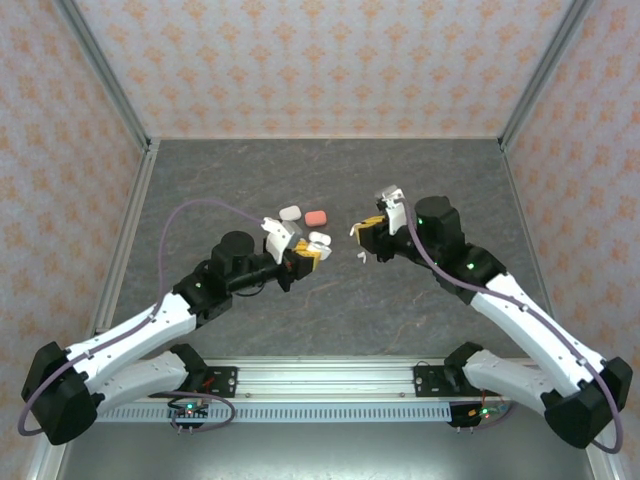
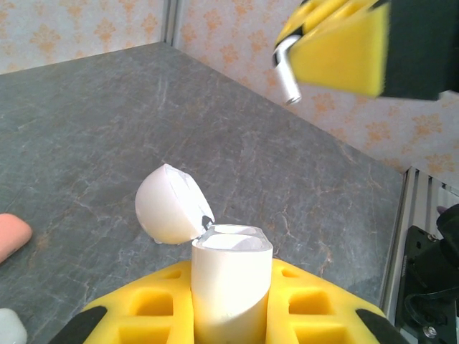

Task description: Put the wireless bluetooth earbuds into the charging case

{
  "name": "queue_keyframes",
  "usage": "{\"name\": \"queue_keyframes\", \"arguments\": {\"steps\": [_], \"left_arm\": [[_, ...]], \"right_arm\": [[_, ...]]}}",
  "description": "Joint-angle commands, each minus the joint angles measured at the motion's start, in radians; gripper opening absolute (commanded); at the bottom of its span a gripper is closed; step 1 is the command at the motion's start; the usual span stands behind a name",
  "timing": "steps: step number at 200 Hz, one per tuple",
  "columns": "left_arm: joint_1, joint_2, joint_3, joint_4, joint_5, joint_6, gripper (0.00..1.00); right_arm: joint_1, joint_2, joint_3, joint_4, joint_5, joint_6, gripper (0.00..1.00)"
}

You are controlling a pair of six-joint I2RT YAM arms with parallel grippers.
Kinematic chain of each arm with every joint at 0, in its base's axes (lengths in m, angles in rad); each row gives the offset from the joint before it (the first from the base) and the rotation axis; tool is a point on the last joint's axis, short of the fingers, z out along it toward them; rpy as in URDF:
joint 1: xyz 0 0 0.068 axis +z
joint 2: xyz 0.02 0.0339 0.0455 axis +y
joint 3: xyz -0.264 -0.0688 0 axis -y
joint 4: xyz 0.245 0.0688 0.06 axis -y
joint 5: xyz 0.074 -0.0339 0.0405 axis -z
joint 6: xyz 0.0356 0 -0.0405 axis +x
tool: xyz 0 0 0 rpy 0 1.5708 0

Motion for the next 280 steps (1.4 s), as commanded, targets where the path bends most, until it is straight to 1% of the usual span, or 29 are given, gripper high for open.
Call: {"name": "queue_keyframes", "arguments": {"steps": [1,37,76,161,197,226,280], "left_arm": [[-0.005,0.01,0.018,0.08,0.042,-0.016,0.0],[-0.005,0.014,0.017,0.1,0.074,-0.018,0.0],[-0.005,0.008,0.017,0.113,0.095,-0.017,0.0],[-0.005,0.008,0.024,0.12,0.113,-0.012,0.0],[-0.005,0.009,0.025,0.121,0.115,-0.01,0.0],[-0.006,0.008,0.028,0.122,0.117,-0.01,0.0],[-0.005,-0.026,0.004,0.154,0.123,-0.009,0.0]], "right_arm": [[0.044,-0.029,-0.024,0.124,-0.023,0.0,0.19],[0.1,-0.016,-0.043,0.2,-0.004,-0.009,0.19],[0.135,0.024,-0.033,0.23,-0.014,-0.016,0.19],[0.153,0.098,-0.014,0.228,-0.033,-0.016,0.19],[0.156,0.118,-0.009,0.22,-0.065,-0.014,0.19],[0.157,0.123,-0.009,0.219,-0.117,-0.004,0.19],[0.158,0.121,0.015,0.146,-0.199,-0.009,0.2]]}}
